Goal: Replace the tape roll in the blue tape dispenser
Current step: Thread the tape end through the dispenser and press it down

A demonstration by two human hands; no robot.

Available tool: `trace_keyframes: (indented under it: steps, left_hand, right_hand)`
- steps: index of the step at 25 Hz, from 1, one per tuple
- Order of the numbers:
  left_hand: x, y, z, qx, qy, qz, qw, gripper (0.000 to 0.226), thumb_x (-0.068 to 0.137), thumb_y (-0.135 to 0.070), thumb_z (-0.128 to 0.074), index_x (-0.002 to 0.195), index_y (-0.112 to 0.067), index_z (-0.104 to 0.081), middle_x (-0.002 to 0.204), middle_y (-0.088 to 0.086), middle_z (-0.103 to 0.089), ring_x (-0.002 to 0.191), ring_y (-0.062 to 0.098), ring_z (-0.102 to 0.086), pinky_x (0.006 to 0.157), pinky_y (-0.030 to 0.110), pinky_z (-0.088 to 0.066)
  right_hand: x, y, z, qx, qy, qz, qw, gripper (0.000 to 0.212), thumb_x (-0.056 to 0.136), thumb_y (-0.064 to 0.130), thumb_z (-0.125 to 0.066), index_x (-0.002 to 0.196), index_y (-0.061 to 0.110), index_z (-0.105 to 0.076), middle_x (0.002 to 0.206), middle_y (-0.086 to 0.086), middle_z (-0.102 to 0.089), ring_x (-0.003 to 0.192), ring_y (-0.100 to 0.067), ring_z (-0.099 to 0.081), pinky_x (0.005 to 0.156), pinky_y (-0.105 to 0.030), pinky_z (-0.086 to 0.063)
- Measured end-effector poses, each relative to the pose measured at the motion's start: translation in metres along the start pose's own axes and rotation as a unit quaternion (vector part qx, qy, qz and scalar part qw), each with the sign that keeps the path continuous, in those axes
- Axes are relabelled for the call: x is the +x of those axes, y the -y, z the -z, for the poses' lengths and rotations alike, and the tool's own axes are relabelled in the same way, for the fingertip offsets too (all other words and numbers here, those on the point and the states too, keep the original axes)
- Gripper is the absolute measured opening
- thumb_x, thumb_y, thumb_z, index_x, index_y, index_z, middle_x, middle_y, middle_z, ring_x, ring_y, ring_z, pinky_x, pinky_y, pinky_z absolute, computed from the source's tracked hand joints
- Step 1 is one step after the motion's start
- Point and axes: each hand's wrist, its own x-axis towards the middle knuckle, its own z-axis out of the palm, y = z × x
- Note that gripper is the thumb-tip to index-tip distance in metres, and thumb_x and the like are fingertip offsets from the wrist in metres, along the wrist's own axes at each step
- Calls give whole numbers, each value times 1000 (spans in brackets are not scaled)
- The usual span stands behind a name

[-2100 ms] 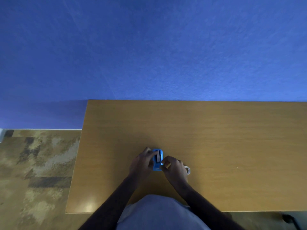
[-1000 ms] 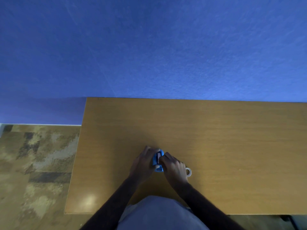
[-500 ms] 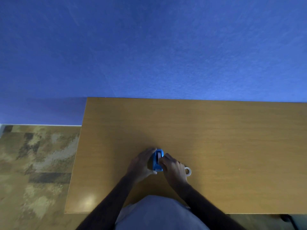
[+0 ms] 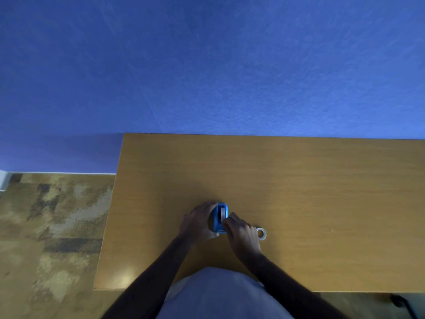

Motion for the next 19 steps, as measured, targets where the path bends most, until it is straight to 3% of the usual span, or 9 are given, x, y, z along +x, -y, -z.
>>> trace_keyframes:
  steps: [9,14,19]
  left_hand:
    - [-1,-3,1,29,-1,-9,1000,100,67,-50,-86,155,-36,-40,159,-18,-46,149,16,-46,110,48,-55]
    - [-2,-1,0,19,-21,-16,999,93,65,-52,-84,149,-40,-45,149,-20,-47,141,17,-52,97,48,-61]
    - [-1,4,-5,3,-19,-17,1000,97,67,-55,-87,151,-40,-41,150,-11,-46,140,22,-50,95,53,-60]
  right_hand:
    - [-18,-2,-6,3,-14,32,999,25,87,11,-79,86,25,-58,86,3,-62,61,-21,-63,41,-36,-39]
    - [-26,-2,-14,14,-7,58,998,29,86,6,-78,95,23,-56,90,3,-65,60,-24,-63,39,-39,-44]
    - [-26,-7,-20,-11,1,70,998,22,85,6,-77,92,21,-61,92,2,-65,58,-22,-62,38,-39,-45]
